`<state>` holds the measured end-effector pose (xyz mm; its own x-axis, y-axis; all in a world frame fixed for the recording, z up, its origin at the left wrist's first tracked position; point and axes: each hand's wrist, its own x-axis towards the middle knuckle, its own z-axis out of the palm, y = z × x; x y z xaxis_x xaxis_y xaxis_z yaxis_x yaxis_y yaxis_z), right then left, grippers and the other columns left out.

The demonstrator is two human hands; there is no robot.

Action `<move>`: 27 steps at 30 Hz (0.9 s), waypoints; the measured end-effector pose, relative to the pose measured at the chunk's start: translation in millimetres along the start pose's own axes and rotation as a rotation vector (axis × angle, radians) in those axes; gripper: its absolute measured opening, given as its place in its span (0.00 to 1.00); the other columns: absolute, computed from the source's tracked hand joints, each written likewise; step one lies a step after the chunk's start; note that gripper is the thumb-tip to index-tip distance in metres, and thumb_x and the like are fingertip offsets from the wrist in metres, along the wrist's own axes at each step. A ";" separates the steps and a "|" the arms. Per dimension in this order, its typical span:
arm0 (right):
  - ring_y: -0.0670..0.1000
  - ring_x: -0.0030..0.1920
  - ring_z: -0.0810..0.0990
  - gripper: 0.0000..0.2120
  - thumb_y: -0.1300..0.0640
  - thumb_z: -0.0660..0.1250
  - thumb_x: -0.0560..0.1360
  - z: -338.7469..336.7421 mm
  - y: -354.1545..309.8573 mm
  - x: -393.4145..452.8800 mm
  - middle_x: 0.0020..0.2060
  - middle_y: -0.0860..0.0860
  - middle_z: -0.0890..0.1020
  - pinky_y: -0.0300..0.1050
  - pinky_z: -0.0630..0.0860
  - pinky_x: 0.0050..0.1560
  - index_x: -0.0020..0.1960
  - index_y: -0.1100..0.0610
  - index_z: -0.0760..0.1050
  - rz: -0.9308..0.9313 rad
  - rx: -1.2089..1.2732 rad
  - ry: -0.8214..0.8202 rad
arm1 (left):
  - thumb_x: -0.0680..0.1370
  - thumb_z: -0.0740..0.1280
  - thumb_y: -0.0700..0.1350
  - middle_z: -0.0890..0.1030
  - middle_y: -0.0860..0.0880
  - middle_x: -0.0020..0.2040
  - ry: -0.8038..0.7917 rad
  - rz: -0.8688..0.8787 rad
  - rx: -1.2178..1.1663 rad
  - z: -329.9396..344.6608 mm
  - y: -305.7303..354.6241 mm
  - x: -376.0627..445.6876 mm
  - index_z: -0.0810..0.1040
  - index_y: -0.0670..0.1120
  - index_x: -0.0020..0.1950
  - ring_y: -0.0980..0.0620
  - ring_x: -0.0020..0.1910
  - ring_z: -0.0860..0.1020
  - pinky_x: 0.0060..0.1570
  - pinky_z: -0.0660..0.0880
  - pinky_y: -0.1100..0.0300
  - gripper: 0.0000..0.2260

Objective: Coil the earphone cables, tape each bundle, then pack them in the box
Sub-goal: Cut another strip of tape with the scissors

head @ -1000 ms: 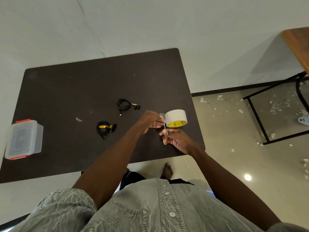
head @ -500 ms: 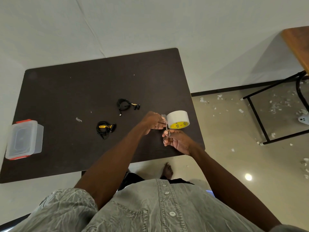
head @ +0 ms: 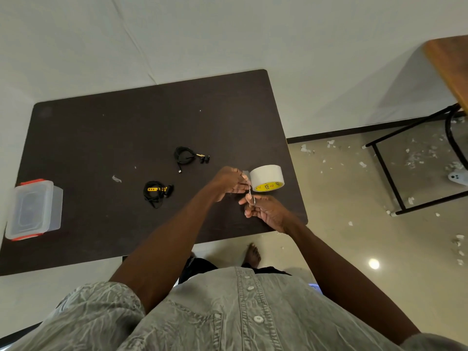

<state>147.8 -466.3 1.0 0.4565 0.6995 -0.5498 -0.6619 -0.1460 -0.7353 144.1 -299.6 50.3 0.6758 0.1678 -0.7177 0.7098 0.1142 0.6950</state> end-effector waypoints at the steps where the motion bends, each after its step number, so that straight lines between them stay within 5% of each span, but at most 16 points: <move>1: 0.50 0.37 0.77 0.11 0.57 0.64 0.79 0.3 -1.2 -0.4 0.38 0.56 0.80 0.45 0.77 0.45 0.51 0.64 0.79 -0.009 0.003 0.002 | 0.79 0.61 0.33 0.81 0.34 0.51 0.000 0.000 0.004 -0.7 -0.3 0.0 0.74 0.36 0.52 0.39 0.51 0.82 0.49 0.80 0.53 0.04; 7: 0.50 0.36 0.77 0.08 0.55 0.66 0.77 1.2 -1.6 -1.0 0.48 0.62 0.79 0.46 0.78 0.42 0.48 0.60 0.80 -0.032 0.037 0.003 | 0.79 0.62 0.33 0.81 0.33 0.52 0.012 -0.008 0.002 -0.3 0.3 0.2 0.74 0.35 0.53 0.39 0.51 0.82 0.52 0.79 0.51 0.05; 13: 0.50 0.36 0.77 0.10 0.54 0.66 0.77 0.9 -3.0 -0.1 0.48 0.61 0.79 0.47 0.77 0.43 0.50 0.60 0.79 -0.049 0.059 0.022 | 0.79 0.63 0.34 0.81 0.33 0.53 0.014 -0.017 0.009 0.7 0.8 0.3 0.74 0.32 0.59 0.39 0.51 0.82 0.56 0.78 0.48 0.10; 27: 0.48 0.31 0.76 0.04 0.60 0.63 0.80 6.4 -11.3 -3.8 0.42 0.55 0.83 0.45 0.77 0.37 0.50 0.58 0.76 -0.080 0.133 0.046 | 0.78 0.65 0.35 0.82 0.37 0.51 0.052 0.015 0.068 1.5 4.3 -1.3 0.77 0.35 0.52 0.47 0.41 0.83 0.40 0.81 0.61 0.05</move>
<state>149.8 -462.8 13.9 0.5361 0.6717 -0.5113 -0.6935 0.0051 -0.7204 146.6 -300.9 54.1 0.6765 0.2202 -0.7027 0.7126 0.0450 0.7001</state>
